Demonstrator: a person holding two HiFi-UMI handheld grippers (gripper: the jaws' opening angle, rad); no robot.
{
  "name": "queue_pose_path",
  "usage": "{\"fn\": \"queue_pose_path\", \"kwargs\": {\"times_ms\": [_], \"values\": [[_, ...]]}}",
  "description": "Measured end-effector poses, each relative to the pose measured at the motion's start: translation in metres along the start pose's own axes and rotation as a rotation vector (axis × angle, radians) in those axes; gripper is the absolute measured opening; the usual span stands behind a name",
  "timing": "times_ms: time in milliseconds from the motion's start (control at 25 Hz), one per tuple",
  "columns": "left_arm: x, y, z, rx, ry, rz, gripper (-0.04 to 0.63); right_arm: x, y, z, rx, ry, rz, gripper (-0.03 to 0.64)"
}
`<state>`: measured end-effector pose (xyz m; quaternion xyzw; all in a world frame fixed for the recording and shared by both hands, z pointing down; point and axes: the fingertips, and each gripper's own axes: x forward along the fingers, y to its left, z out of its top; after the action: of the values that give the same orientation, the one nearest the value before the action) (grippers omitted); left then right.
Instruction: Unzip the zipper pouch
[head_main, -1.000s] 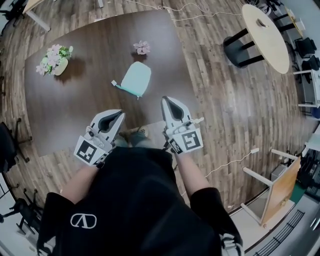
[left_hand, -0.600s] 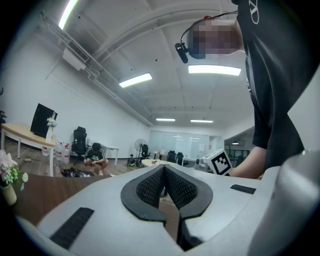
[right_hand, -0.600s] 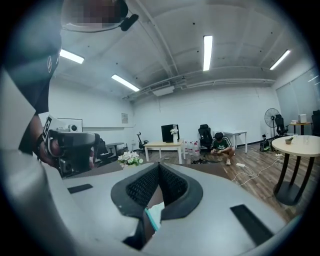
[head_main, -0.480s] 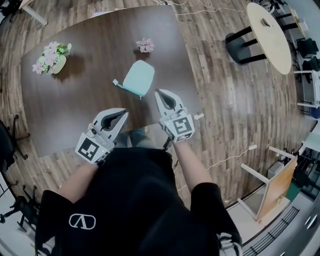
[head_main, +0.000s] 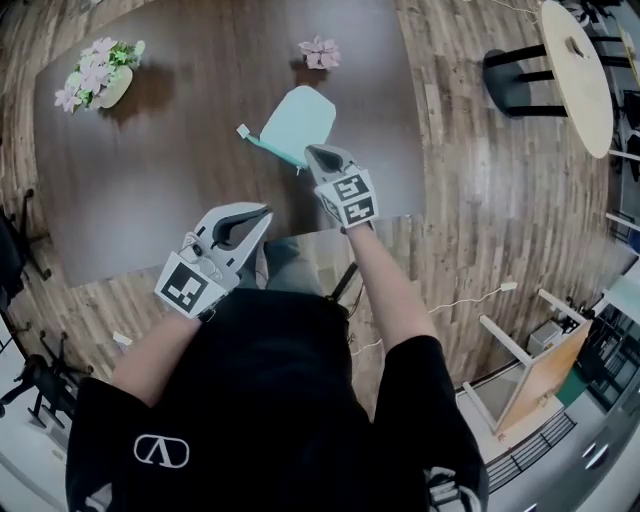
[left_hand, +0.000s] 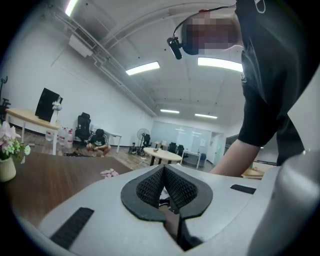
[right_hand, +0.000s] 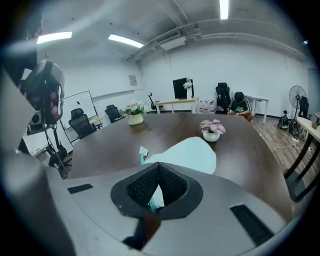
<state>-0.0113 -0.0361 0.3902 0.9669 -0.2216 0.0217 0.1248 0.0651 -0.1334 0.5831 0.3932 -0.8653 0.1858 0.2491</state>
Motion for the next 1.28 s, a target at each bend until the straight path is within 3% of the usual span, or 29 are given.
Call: {"fn": "queue_pose_path", "kwargs": {"times_ms": [360, 640, 920, 1080, 1160, 1200, 1280], "values": [[0.015, 0.022, -0.05, 0.026, 0.08, -0.008, 0.003, 0.039, -0.009, -0.051, 0.001, 0.22, 0.024, -0.003], [0.028, 0.038, -0.116, 0.052, 0.252, 0.014, 0.003, 0.048, -0.006, -0.076, -0.024, 0.326, 0.04, -0.003], [0.049, 0.047, -0.181, 0.038, 0.403, 0.053, 0.003, 0.051, -0.007, -0.083, 0.01, 0.324, 0.047, -0.002], [0.062, 0.053, -0.217, -0.034, 0.514, 0.085, 0.009, 0.051, -0.007, -0.084, 0.008, 0.316, 0.061, -0.003], [0.072, 0.057, -0.233, -0.083, 0.574, 0.108, 0.251, 0.05, -0.008, -0.083, 0.011, 0.313, 0.062, -0.002], [0.076, 0.059, -0.239, -0.108, 0.597, 0.122, 0.318, 0.05, -0.008, -0.083, 0.013, 0.312, 0.062, -0.003], [0.084, 0.06, -0.25, -0.16, 0.64, 0.144, 0.351, 0.049, -0.008, -0.084, 0.01, 0.308, 0.059, -0.002]]}}
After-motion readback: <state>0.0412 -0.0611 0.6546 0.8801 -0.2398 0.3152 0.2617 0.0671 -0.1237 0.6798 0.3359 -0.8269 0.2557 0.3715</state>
